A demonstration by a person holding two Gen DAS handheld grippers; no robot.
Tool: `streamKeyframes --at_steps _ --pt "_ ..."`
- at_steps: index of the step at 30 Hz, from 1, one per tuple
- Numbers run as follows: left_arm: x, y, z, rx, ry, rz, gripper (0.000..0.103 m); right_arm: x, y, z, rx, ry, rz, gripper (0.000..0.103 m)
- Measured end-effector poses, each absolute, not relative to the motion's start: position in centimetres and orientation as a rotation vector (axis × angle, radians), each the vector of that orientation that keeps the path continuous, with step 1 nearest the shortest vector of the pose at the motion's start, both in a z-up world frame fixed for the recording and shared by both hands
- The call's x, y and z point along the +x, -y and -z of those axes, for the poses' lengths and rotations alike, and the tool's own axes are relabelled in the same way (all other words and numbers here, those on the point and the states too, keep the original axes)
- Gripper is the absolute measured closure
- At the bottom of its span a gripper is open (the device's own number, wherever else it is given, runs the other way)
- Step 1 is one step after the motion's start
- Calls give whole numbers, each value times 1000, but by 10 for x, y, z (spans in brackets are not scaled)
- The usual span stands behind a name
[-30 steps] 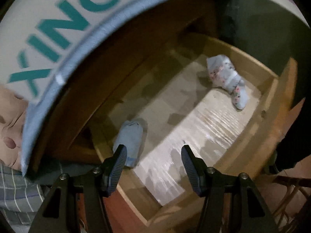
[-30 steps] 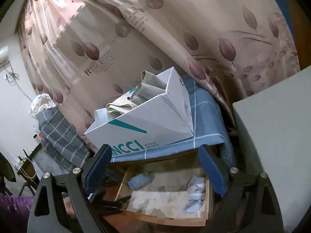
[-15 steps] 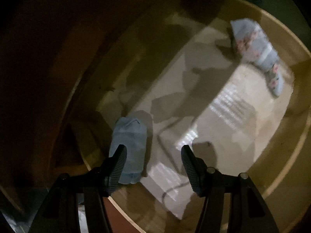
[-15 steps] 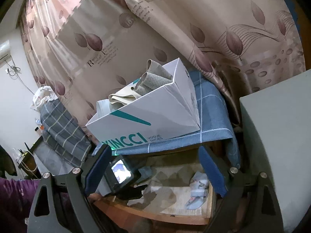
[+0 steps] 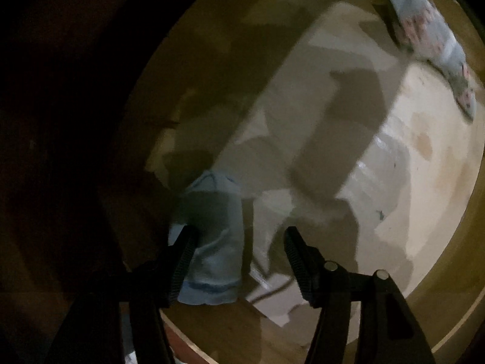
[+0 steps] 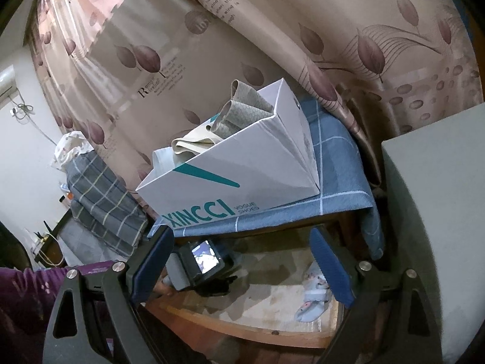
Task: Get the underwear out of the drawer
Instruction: 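Close the left tool on the light blue sock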
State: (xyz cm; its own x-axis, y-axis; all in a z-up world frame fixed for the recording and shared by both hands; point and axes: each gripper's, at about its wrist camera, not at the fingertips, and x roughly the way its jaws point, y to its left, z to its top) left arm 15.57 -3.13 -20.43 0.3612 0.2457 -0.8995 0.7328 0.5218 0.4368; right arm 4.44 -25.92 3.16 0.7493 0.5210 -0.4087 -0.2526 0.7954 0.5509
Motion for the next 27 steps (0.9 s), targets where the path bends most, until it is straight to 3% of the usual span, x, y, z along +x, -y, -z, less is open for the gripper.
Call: streamKeyframes --at_steps 5,6,7,11,12,24,27 --pt "155 30 215 1041 -1169 431 38 47 255 -31 479 -599 -444 13" --pt "155 29 215 1031 -1174 431 44 48 254 -31 475 -602 -444 13" --pt "150 28 214 1034 -1165 428 61 48 254 -31 472 -604 -443 13" --pt "139 30 207 1051 -1138 452 91 48 255 -30 477 -602 -437 8" --pt "135 32 204 1036 -1155 489 103 48 256 -30 483 -599 -437 8" --pt "108 42 157 914 -1057 639 102 47 293 -21 689 -559 -396 4" --pt "118 38 152 868 -1105 611 99 46 298 -19 725 -552 -398 2"
